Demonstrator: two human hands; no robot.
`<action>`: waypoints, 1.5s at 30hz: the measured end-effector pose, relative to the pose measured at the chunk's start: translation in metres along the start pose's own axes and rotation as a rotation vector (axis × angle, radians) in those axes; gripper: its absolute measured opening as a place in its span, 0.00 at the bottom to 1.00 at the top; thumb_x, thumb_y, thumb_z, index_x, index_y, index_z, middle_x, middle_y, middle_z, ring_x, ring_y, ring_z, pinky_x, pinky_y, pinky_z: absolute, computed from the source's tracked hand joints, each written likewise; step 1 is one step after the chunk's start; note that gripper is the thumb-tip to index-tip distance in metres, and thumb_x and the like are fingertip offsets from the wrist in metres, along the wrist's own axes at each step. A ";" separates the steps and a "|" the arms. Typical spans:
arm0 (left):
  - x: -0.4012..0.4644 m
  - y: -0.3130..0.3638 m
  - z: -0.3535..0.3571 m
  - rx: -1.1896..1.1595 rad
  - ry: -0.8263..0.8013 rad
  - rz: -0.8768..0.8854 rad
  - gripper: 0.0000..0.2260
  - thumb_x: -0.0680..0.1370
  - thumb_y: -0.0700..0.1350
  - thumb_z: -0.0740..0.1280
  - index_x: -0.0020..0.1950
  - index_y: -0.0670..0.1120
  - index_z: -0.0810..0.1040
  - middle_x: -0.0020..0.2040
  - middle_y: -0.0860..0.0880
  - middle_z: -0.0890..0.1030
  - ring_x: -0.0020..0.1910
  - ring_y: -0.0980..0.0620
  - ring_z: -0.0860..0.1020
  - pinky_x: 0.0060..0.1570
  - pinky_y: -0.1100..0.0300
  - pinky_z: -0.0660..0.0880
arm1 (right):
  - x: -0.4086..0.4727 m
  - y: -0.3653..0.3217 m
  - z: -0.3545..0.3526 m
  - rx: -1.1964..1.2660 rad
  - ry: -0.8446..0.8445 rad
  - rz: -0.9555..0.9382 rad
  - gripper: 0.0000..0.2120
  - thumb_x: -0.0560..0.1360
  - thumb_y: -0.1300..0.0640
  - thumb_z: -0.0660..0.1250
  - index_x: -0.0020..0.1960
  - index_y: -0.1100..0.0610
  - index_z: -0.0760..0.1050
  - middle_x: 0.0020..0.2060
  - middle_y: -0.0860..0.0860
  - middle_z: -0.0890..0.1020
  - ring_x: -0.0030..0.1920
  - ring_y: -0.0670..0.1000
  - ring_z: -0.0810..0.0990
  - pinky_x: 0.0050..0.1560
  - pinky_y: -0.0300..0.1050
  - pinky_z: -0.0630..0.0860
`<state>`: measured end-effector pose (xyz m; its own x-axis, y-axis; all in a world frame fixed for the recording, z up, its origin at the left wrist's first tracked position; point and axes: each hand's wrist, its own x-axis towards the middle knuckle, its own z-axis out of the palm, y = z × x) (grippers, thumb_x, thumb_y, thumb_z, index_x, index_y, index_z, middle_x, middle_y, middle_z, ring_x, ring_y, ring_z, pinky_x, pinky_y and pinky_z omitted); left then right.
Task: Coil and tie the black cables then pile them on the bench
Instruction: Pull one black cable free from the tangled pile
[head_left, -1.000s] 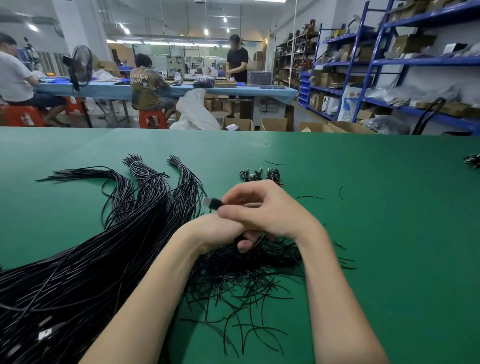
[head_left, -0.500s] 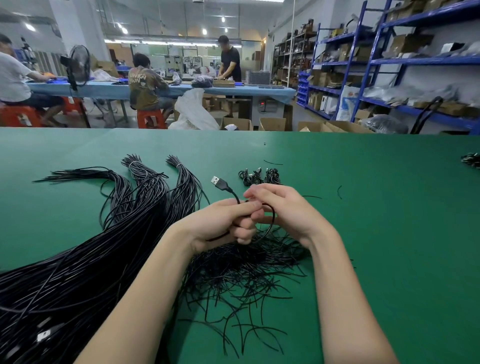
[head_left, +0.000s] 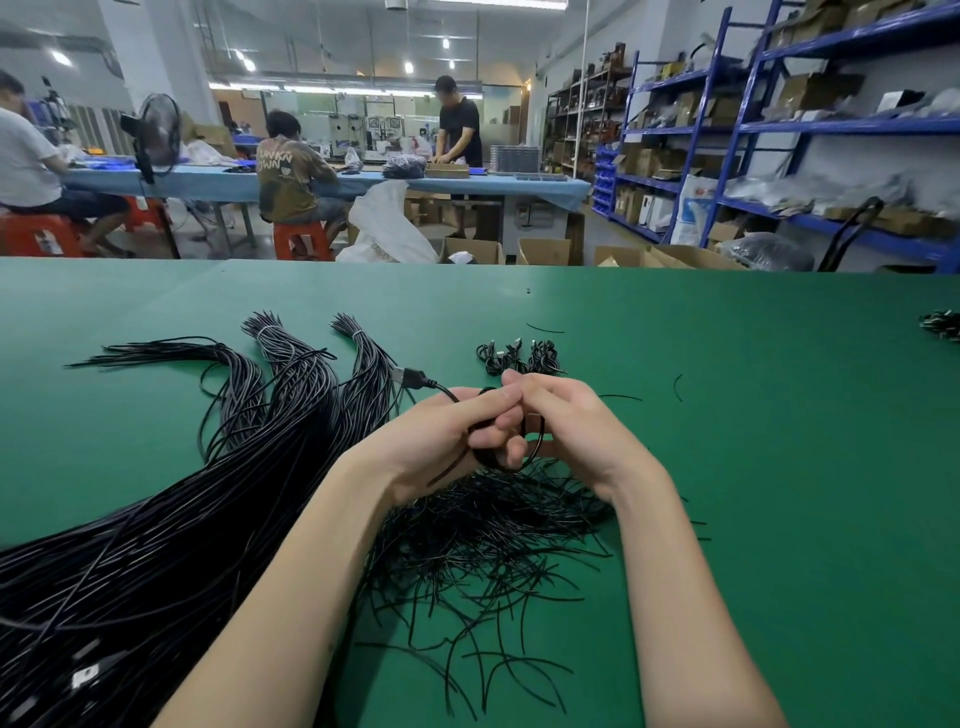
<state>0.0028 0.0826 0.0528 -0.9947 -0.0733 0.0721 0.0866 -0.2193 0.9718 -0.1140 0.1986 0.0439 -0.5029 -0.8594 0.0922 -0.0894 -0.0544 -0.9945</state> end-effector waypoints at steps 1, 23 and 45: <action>0.001 0.000 0.001 0.018 0.019 0.010 0.15 0.83 0.47 0.60 0.38 0.44 0.71 0.26 0.52 0.65 0.36 0.50 0.76 0.48 0.59 0.76 | 0.001 0.000 0.000 -0.024 0.024 -0.002 0.12 0.83 0.48 0.65 0.49 0.57 0.79 0.41 0.58 0.87 0.29 0.48 0.78 0.39 0.42 0.80; 0.002 -0.012 -0.001 0.671 0.289 0.072 0.14 0.84 0.35 0.52 0.49 0.50 0.73 0.48 0.49 0.80 0.44 0.65 0.81 0.50 0.65 0.79 | -0.003 -0.010 0.008 -0.371 -0.060 -0.301 0.08 0.79 0.52 0.70 0.56 0.46 0.85 0.58 0.41 0.83 0.63 0.39 0.78 0.67 0.39 0.71; 0.009 -0.013 0.016 0.141 0.171 -0.048 0.14 0.85 0.38 0.57 0.70 0.33 0.67 0.47 0.41 0.71 0.34 0.53 0.72 0.31 0.65 0.69 | 0.008 0.009 0.013 -0.296 0.415 -0.202 0.12 0.80 0.43 0.67 0.41 0.48 0.76 0.34 0.42 0.80 0.23 0.51 0.76 0.20 0.49 0.75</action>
<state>-0.0086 0.1006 0.0444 -0.9725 -0.2330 -0.0023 0.0189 -0.0890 0.9959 -0.1075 0.1843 0.0352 -0.7422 -0.5706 0.3516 -0.4275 -0.0009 -0.9040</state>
